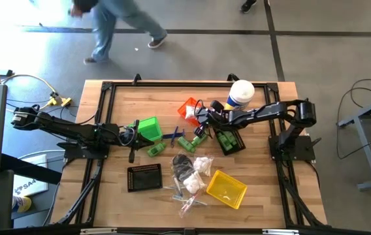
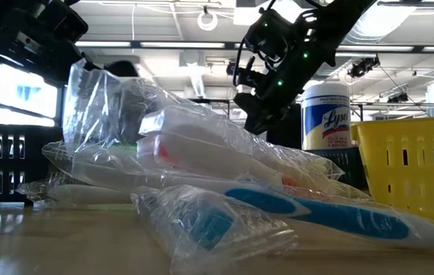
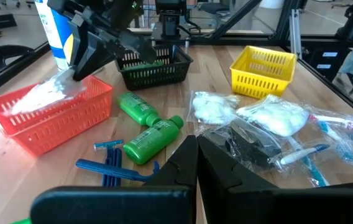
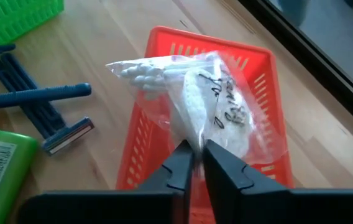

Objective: Pick & Place Travel size toiletries
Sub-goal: Put the white cotton pack into the orange bin, then put the green shampoo into the top black bin

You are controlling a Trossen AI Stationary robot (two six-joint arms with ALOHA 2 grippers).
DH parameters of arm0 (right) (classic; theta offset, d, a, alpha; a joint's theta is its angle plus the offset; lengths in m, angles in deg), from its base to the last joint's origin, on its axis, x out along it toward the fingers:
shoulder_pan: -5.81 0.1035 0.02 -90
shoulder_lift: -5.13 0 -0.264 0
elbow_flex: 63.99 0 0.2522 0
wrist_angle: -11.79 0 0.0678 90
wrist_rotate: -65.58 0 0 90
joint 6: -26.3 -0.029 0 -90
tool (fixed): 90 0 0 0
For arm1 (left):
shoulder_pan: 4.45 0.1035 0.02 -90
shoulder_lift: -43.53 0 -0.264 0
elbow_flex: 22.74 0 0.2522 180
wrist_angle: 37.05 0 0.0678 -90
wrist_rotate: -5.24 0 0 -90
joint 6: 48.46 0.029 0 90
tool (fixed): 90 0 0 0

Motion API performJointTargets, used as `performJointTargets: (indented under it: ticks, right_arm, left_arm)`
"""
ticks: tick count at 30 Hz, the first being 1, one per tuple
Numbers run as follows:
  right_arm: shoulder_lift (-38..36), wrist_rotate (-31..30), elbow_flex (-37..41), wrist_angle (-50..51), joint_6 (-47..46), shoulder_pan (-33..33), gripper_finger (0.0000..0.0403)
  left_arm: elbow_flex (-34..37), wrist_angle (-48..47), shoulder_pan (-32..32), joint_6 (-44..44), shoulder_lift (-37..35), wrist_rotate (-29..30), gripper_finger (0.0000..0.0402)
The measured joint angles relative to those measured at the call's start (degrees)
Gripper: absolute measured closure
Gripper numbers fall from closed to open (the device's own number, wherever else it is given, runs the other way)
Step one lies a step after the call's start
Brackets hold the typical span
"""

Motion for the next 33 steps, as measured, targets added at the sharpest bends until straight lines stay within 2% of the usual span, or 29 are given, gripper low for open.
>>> performJointTargets:
  ticks: [7,11,17,27,33]
  right_arm:
    - [0.0,-2.5,0.0,0.0,-0.1,0.1,0.027]
    - [-1.9,-3.5,0.0,0.1,0.6,0.2,0.0245]
    - [-7.4,0.1,0.0,0.2,0.6,0.9,0.0245]
    - [-16.9,10.8,0.0,1.9,1.5,4.8,0.027]
    - [-21.2,14.8,0.0,4.1,1.7,7.6,0.0286]
  left_arm:
    - [0.0,0.0,0.0,0.1,0.0,0.0,0.0402]
    - [0.0,0.0,0.0,0.1,0.0,0.0,0.0402]
    - [0.0,0.0,0.0,0.1,0.0,0.0,0.0402]
    - [0.0,0.0,0.0,0.1,0.0,0.0,0.0402]
    - [0.0,0.0,0.0,0.1,0.0,0.0,0.0402]
